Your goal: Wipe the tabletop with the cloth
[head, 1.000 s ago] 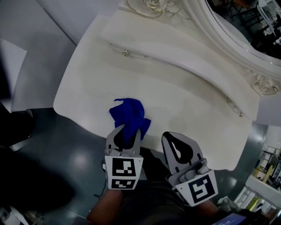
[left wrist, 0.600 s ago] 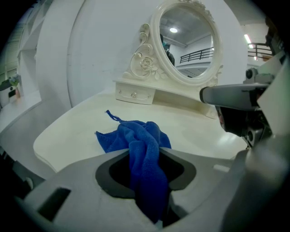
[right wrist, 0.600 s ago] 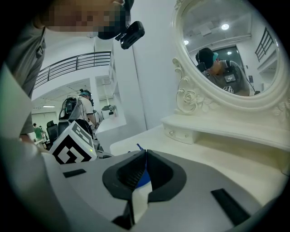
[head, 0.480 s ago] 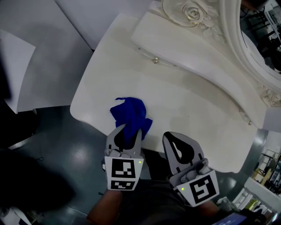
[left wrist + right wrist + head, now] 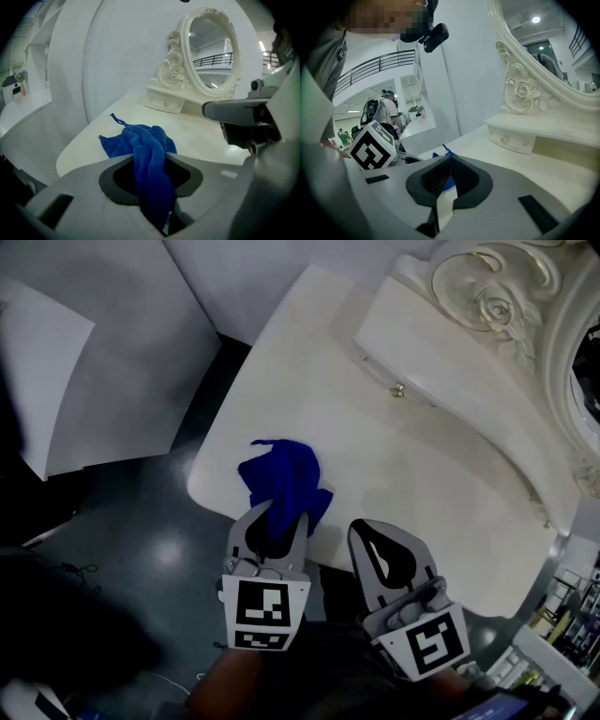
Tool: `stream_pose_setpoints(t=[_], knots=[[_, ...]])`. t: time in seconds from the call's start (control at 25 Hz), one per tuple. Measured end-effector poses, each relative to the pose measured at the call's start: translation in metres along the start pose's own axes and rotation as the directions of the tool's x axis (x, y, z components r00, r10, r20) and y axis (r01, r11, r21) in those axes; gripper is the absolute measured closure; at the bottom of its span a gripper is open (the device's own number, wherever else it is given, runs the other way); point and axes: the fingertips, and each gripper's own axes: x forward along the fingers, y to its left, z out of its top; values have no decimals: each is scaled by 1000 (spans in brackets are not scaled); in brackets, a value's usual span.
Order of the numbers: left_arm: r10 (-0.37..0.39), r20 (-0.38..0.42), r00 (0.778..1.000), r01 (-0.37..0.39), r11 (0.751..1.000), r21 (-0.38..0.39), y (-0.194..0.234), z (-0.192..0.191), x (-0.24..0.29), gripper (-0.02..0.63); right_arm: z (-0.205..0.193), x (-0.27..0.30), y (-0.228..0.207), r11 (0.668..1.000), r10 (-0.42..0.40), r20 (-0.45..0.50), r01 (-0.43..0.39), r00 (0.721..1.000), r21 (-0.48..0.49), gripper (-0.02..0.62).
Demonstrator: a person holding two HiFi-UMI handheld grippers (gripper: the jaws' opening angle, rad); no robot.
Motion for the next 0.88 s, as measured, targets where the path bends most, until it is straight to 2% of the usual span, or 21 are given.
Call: stream_pose_setpoints(t=[0.52, 0.72, 0.88], knots=[[-8, 22, 1000, 9, 999, -49, 66, 11, -9, 463, 13, 65, 33, 1000, 31, -37, -31, 999, -4, 580], [28, 21, 999, -26, 997, -73, 100, 14, -14, 463, 18, 88, 46, 999, 49, -48, -50, 998, -16, 580], [91, 15, 996, -91, 995, -50, 133, 15, -19, 463, 26, 105, 55, 998, 66, -52, -67, 996, -21, 580]])
